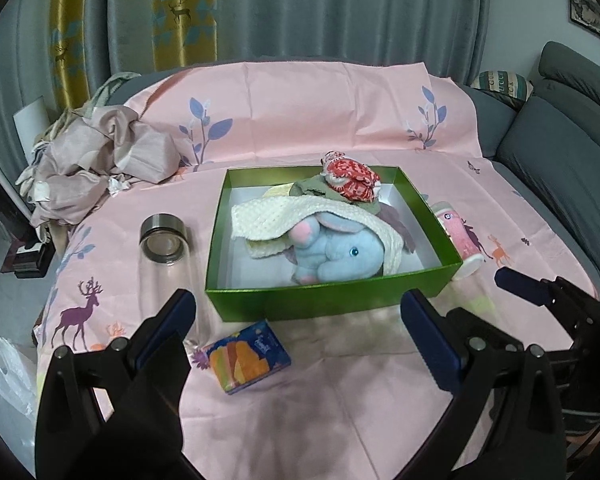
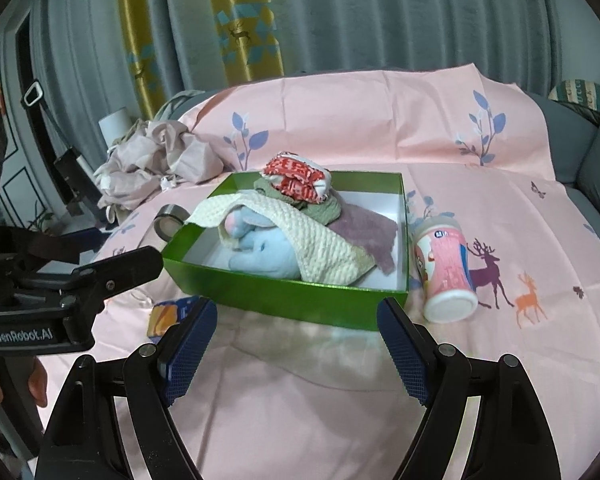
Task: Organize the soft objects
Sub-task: 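Withdraw the right gripper from the green box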
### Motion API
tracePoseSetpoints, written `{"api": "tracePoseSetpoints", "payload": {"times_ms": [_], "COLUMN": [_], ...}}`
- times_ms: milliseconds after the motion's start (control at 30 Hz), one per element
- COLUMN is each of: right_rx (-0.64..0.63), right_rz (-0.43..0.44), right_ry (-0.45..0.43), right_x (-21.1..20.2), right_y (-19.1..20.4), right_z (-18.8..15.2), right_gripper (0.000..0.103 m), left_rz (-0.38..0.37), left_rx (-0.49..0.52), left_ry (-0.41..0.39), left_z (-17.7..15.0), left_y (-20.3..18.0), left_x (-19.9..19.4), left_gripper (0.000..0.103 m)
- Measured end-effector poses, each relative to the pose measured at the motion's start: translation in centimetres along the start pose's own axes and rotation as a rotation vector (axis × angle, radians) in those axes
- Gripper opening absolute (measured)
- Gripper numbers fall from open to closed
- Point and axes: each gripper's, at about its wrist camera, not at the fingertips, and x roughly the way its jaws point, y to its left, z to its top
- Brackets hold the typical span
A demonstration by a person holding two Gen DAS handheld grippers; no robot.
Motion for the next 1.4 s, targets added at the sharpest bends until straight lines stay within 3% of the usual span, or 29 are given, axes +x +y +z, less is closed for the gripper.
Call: {"api": "tracePoseSetpoints", "payload": {"times_ms": [433,933,1400], "right_rx": [0.009,-0.001,-0.053], "right_rz": [0.013,0.023,0.057], "right_ry": [0.000,0.021,0.099], "right_x": [-1.3,-1.5,1.1], "right_y": [0.7,1.7,4.3], "right_z": [-1.2,-2.0,-3.5], "right_gripper": [0.083,0.083,0.083], "left_rz": [0.020,0.026,0.048], "left_rx": [-0.026,-0.123,-0.160], "left_ry": [-0.029,0.020,0.094], "left_z": [-1.7,-3.7,-6.7], "left_y": [0.9,4.0,6.9], "left_x": [-2.4,-2.0,-0.3], "left_gripper": [0.102,0.102,0.102]}}
